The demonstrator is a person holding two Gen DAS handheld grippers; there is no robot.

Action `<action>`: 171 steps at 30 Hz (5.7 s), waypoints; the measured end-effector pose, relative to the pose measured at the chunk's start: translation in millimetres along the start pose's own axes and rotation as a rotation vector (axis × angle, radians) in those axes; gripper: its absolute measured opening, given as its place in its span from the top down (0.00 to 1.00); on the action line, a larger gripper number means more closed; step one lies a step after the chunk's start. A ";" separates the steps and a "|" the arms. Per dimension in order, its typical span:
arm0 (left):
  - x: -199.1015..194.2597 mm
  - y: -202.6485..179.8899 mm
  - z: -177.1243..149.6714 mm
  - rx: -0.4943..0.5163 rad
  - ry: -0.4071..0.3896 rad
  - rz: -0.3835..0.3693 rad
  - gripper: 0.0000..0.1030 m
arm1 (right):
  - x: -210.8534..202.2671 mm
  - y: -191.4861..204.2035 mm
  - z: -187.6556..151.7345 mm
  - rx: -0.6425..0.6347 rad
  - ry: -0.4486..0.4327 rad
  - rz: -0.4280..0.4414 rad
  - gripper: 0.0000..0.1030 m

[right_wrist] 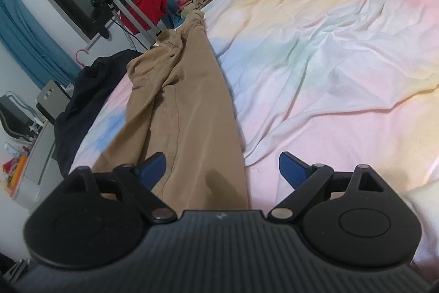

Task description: Fold clothes

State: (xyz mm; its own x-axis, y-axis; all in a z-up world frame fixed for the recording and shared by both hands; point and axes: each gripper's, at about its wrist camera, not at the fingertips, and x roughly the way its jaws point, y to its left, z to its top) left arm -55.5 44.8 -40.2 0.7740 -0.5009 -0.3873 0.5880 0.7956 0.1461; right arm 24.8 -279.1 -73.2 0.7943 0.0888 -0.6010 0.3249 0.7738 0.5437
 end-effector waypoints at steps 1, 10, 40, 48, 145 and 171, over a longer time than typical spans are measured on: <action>4.5 -5.2 -1.0 0.017 0.016 -0.025 0.97 | 0.5 0.1 -0.1 -0.001 0.004 -0.001 0.12; 41.7 -43.6 -9.7 0.125 0.185 -0.256 0.89 | 3.5 2.5 -3.1 -0.023 0.036 0.001 0.12; 102.8 87.6 -65.1 -0.968 0.530 -0.330 0.46 | 23.4 -27.2 -42.0 0.166 0.352 0.136 0.26; 114.4 86.2 -73.0 -0.970 0.558 -0.287 0.94 | 9.9 -3.5 -65.3 0.033 0.425 0.073 0.26; 104.7 57.6 54.7 -0.563 0.166 0.107 0.03 | 11.1 57.7 37.9 -0.377 -0.204 0.033 0.08; 142.8 78.4 -21.8 -0.858 0.343 0.066 0.83 | 49.5 -17.4 5.4 -0.036 0.152 -0.040 0.89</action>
State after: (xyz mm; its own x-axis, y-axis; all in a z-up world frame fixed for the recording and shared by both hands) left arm 96.0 43.1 -103.9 0.6075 -0.4264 -0.6702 0.0642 0.8673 -0.4936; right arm 61.2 -291.5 -109.2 0.6934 0.1488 -0.7051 0.3339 0.8007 0.4974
